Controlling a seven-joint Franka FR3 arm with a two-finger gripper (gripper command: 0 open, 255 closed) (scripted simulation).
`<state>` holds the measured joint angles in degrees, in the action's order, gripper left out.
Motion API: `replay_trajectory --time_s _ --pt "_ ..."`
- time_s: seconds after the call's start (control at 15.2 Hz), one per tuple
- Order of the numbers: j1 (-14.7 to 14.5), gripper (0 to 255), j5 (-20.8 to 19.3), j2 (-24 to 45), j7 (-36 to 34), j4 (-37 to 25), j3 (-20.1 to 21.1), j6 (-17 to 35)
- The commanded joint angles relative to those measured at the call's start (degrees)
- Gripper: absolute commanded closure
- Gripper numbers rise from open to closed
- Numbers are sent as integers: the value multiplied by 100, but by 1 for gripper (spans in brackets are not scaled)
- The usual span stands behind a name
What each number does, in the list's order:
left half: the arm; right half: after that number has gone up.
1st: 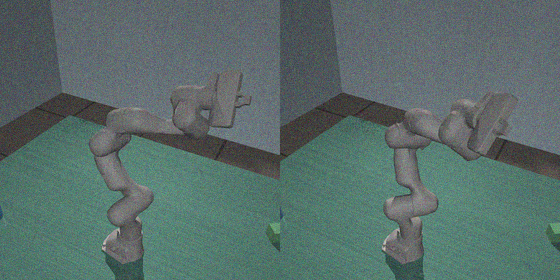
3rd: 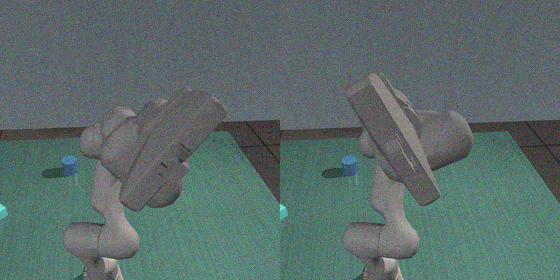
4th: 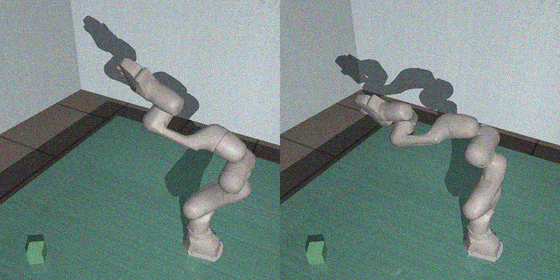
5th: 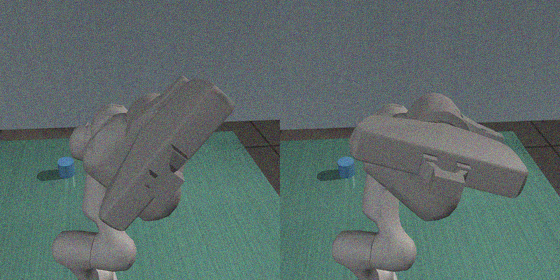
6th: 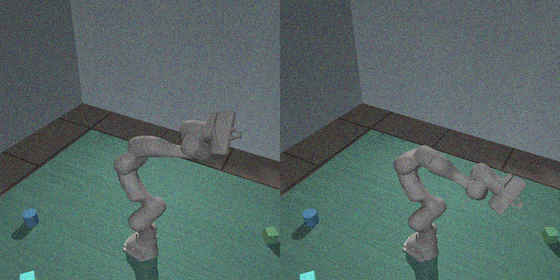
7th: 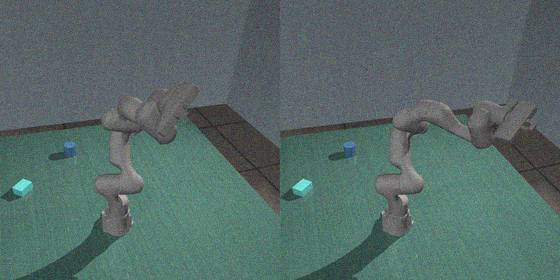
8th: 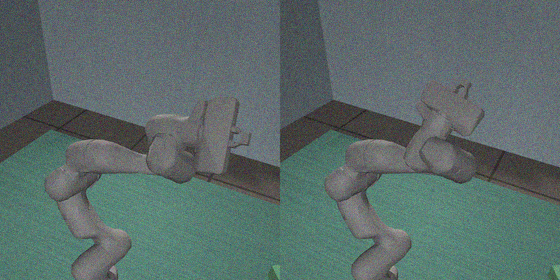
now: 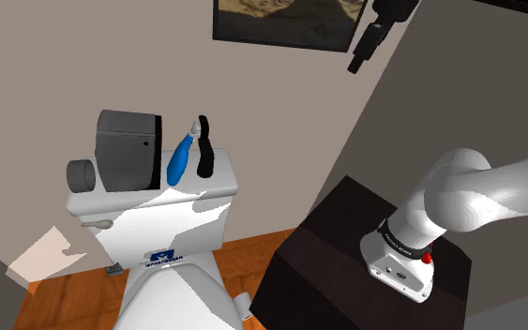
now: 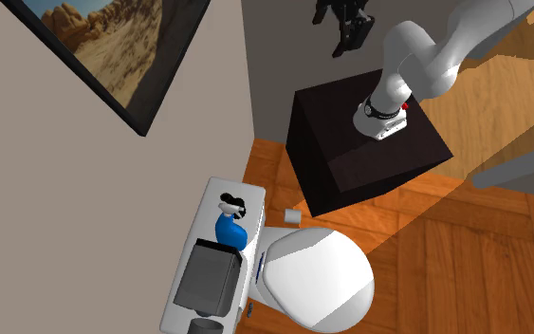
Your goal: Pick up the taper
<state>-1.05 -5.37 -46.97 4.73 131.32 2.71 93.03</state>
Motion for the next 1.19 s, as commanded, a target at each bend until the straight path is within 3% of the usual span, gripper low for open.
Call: replay_trajectory --time_s 0.0,0.59,1.12 --pt "0 0 0 0 0 0 0 0" --pt "153 0 169 1661 -1551 -503 991 723" --pt "309 0 -164 3508 -2986 -1549 1719 1036"
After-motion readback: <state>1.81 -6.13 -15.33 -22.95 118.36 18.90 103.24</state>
